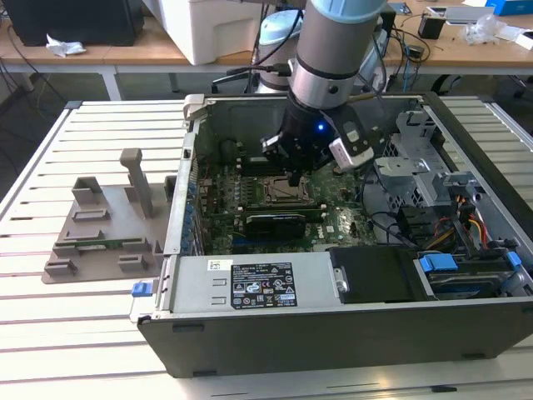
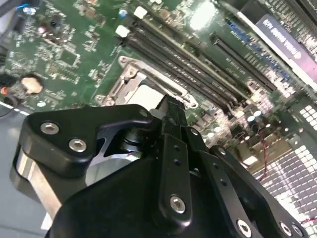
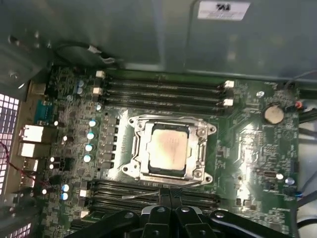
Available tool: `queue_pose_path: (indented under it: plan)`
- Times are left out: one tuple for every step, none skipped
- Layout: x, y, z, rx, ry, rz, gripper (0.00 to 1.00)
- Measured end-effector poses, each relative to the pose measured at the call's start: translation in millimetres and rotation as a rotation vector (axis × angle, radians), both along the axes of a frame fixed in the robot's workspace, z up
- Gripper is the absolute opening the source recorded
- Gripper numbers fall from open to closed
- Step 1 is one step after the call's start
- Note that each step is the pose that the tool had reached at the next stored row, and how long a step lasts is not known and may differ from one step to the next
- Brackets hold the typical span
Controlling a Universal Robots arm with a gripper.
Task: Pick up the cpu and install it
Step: 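Install the second cpu locking lever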
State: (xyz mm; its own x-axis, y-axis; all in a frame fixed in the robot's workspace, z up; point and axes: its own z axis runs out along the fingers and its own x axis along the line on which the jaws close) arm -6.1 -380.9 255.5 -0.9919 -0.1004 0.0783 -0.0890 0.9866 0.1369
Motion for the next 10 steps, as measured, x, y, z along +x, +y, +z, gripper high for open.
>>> queue_pose_path:
  plan:
    - [-2.2,-1.8,-2.6,0.0,0.0,0.0,0.11]
    - [-3.8,-3.1,-4.5,0.0002,-0.0001,0.0,0.11]
    - [-6.9,-4.9,-8.1,0.0005,-0.0002,0.0,0.11]
    - [-8.9,-5.5,-9.9,0.0003,-0.0001,0.0,0.11]
    - [-10.8,-6.0,-11.7,0.0002,0.0,0.0,0.11]
    - [-13.4,-6.5,-15.0,0.0003,-0.0001,0.0,0.11]
    - [-14.4,-6.6,-16.8,0.0002,-0.0001,0.0,0.11]
    - [-16.5,-6.6,-20.2,0.0003,-0.0001,0.0,0.11]
    - [-20.0,-6.6,-24.2,0.0001,-0.0001,0.0,0.11]
    - [-25.5,-6.6,-29.5,0.0002,0.0,0.0,0.11]
